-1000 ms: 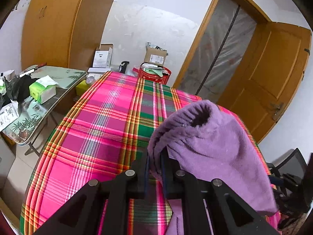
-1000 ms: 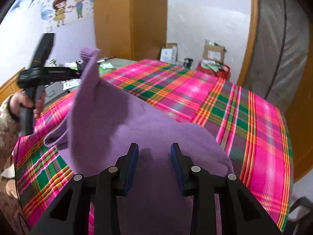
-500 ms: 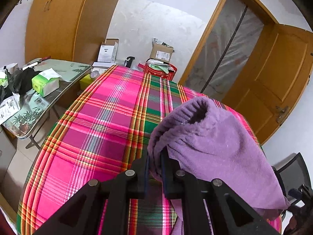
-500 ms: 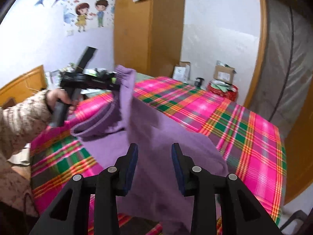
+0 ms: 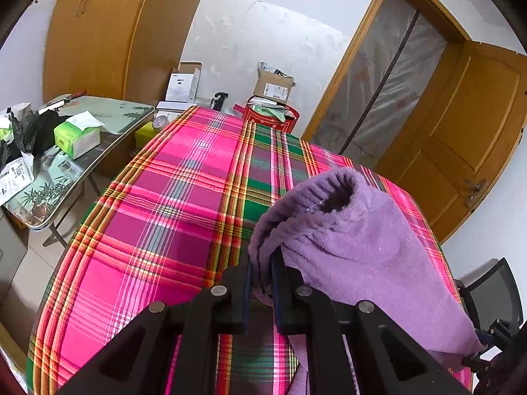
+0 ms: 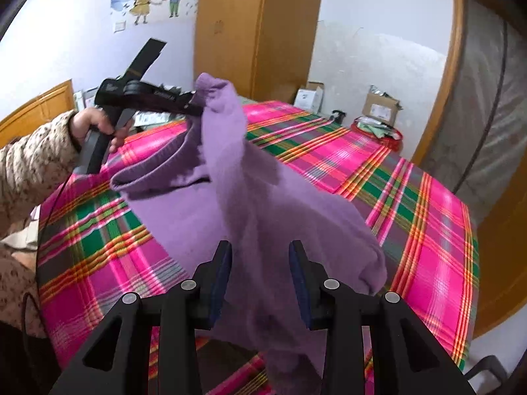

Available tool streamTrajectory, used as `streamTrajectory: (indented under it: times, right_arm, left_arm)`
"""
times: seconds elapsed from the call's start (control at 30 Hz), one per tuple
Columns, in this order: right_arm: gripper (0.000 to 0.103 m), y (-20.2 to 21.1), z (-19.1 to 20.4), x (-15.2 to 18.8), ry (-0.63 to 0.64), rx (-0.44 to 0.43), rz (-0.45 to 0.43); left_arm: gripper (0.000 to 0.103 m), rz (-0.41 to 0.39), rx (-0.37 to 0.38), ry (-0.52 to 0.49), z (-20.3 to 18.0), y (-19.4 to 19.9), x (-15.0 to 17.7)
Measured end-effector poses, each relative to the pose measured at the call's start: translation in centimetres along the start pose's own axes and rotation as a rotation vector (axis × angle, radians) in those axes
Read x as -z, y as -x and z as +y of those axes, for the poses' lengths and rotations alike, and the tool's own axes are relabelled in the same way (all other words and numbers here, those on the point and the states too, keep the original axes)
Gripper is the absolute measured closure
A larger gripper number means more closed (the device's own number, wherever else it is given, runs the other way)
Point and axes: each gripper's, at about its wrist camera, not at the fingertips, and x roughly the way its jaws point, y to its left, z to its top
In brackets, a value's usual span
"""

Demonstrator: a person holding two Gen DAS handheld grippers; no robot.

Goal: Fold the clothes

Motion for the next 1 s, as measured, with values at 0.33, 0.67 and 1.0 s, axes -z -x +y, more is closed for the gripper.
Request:
streamTrajectory:
  times: [0.33, 0.67, 1.0]
  right_arm:
    - [0.097, -0.3, -1.7, -1.5, -0.005, 0.072, -0.004]
    - [0.099, -2.2, -5.6, -6.1, 0.006, 0.231, -0.014]
    - [0.099, -7.1, -9.2, -9.9, 0.024, 0.308, 0.04]
  left_arm:
    - [0.092, -0.011, 0.012, 0.002, -0.1, 0.4, -0.1]
    - [0.093, -0.028, 0.017, 0.015, -0.4, 0.5, -1.0]
    - [0.093, -0.015, 0.029, 0.062, 0.3, 0.0, -1.8]
